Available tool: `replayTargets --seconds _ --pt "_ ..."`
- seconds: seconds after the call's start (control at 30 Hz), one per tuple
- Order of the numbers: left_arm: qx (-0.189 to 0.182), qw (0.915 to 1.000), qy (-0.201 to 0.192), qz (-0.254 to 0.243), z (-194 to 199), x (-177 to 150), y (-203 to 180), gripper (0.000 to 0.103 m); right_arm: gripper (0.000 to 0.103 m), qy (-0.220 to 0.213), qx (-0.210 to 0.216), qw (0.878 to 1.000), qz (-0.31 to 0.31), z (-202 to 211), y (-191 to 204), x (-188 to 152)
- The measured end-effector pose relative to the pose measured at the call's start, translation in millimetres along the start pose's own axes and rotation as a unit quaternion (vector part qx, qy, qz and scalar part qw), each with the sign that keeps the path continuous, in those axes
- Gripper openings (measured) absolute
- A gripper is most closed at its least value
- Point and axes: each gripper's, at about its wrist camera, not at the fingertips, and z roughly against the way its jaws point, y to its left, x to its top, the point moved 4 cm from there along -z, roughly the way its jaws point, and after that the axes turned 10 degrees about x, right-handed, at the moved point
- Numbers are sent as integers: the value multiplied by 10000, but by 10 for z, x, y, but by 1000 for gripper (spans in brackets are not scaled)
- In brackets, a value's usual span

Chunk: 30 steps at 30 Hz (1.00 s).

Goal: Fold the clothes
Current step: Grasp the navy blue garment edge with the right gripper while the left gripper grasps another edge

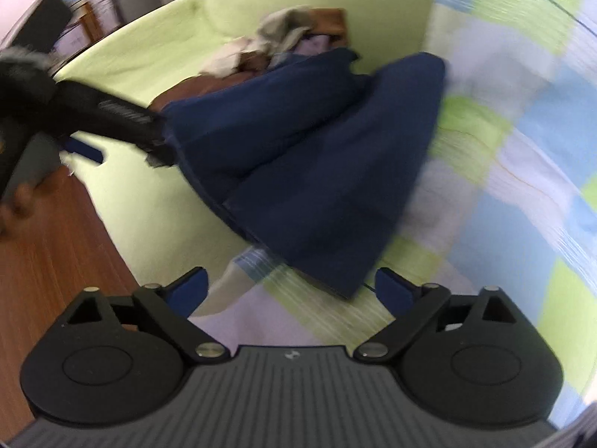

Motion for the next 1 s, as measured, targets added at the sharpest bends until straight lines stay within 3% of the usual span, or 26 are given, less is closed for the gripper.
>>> replayTargets --seconds 0.13,0.23,0.33,0.43,0.5,0.63,0.67,0.7,0.73,0.77,0.83,0.87,0.93,1.0 --pt "-199 9997 -122 49 -254 79 -81 102 87 -93 16 9987 503 -295 78 38" --pt "-242 9995 -145 129 -398 133 -97 101 78 -149 4 9963 851 -503 114 56" --pt "-375 9987 -243 251 -431 185 -89 97 78 -186 -38 9929 1176 -663 140 211" --pt "-547 9971 -319 424 -405 237 -57 81 78 -275 -45 9893 1431 -766 176 257" --pt "-825 9945 -277 584 -405 293 -29 66 77 -278 -66 9863 1625 -855 183 298" --pt "-845 9948 -342 445 -416 327 -57 48 53 -47 -218 9759 2172 -1085 289 242" --pt "-833 9951 -367 394 -417 331 -70 39 49 31 -284 9718 2341 -1157 315 211" --pt "-821 9953 -392 344 -419 336 -82 29 37 107 -352 9676 2497 -1225 336 180" --pt "-834 9952 -405 325 -418 343 -89 24 15 173 -412 9643 2611 -1273 347 150" --pt "-863 9949 -414 333 -413 349 -92 14 1 219 -453 9627 2657 -1303 343 129" --pt "-1017 9928 -435 452 -369 367 -80 11 0 261 -495 9643 2588 -1330 287 104" --pt "-1095 9916 -460 514 -338 370 -73 11 0 140 -372 9713 2345 -1269 237 131" --pt "-1355 9868 -593 660 -203 370 -59 10 0 -393 -158 9891 1413 -964 33 265" --pt "-1492 9838 -740 656 -54 374 -85 10 0 -855 -169 9929 812 -667 -137 372"
